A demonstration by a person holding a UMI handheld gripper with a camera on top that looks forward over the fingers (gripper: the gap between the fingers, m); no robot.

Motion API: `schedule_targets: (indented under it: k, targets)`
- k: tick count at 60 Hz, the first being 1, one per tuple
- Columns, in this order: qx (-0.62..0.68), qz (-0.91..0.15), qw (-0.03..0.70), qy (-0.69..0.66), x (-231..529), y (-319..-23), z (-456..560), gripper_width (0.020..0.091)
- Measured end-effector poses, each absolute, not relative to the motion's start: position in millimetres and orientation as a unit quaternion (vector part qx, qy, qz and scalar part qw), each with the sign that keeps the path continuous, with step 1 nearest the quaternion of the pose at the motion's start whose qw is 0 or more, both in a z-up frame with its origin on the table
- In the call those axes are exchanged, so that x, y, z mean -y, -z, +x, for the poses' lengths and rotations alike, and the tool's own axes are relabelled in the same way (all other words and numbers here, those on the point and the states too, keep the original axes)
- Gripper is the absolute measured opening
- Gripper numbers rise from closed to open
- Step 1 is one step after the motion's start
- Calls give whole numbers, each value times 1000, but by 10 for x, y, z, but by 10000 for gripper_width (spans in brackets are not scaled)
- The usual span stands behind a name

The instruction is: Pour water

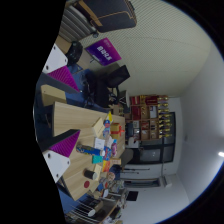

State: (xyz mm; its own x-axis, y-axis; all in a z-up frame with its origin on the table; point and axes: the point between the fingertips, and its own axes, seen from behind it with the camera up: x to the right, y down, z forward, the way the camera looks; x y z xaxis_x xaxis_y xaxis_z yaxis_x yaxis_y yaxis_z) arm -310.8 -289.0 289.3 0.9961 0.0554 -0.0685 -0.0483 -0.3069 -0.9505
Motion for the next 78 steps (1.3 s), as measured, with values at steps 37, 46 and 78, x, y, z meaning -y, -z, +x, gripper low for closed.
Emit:
schedule_targets:
  k: [37,46,78]
  targets:
    - [-19,-767,639,62,178,-1535,-892,827]
    - [-39,-777,627,45,-490,-1113,-618,827]
    - [27,-788,615,-9,-1186,-687,-652,470]
